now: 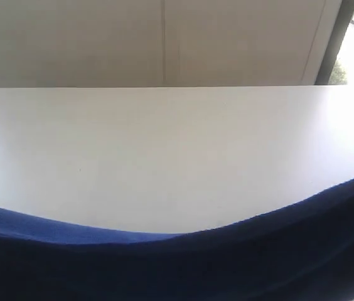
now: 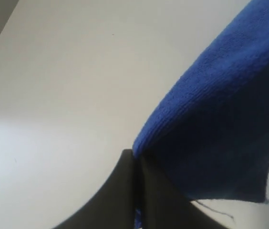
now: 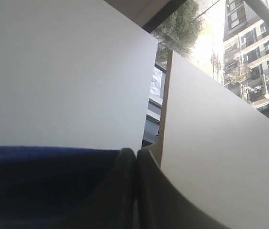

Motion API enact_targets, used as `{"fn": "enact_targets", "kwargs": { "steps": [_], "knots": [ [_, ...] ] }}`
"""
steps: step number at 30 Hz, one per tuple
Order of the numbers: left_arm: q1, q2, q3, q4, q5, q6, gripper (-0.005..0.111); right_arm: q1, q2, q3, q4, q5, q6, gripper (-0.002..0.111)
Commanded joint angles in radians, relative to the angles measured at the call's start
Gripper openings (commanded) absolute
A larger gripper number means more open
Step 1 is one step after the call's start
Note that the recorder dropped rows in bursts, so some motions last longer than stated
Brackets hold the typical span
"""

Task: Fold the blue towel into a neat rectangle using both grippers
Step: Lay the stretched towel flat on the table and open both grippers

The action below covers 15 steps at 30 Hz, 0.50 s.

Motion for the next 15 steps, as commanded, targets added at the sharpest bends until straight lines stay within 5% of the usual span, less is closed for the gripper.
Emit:
{"fn": "enact_targets", "kwargs": {
  "steps": [1,15],
  "knots": [
    [0.002,0.051,-0.003,0.041,0.000,-0.005,0.000,-0.006,0.090,0.003,-0.003,-0.004,0.032,0.000],
    [0.002,0.513,-0.003,0.144,-0.254,-0.082,0.000,-0.008,0.456,0.133,-0.185,-0.141,0.373,0.000]
  ]
}}
